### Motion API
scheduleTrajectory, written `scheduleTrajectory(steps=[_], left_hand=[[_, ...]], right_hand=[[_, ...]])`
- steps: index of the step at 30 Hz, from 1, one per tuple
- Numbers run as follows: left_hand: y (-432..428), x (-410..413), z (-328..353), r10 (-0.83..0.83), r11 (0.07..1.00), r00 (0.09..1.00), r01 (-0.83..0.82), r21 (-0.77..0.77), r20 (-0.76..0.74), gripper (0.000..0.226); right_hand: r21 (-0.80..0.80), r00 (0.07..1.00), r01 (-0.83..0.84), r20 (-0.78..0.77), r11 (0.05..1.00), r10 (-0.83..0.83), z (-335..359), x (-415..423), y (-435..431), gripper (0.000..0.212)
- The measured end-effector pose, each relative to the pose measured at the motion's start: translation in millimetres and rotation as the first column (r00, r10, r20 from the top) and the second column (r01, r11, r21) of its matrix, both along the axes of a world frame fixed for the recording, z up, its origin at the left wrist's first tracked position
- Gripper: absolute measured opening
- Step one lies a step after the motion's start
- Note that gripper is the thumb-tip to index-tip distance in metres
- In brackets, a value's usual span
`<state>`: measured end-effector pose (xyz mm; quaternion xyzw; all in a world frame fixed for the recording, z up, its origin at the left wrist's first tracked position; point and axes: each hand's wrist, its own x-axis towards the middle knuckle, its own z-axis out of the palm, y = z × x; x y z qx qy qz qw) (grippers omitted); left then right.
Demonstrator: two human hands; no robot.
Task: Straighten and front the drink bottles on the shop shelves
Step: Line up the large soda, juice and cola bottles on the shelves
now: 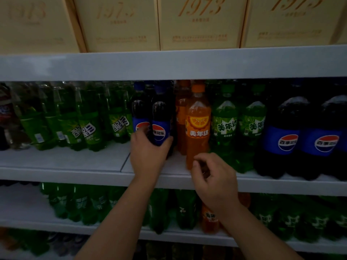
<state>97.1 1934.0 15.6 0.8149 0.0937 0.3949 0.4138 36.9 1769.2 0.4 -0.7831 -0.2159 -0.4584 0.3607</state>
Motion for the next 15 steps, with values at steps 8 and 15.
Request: scheduleTrajectory(steps=[8,15], left_hand=[[-5,19,1,0.060,0.980,0.993,-0.039,0.195,-0.103,0.089],[48,1,5,-0.075,0.979,0.995,0.059,0.195,0.074,0.050]], right_hand=[[-0.078,0.982,-0.020,-0.190,0.997,0.005,-11,-1,22,0.007],[0.137,0.866,-0.109,-0.474,0.985,0.161,-5,14,85,0.050]])
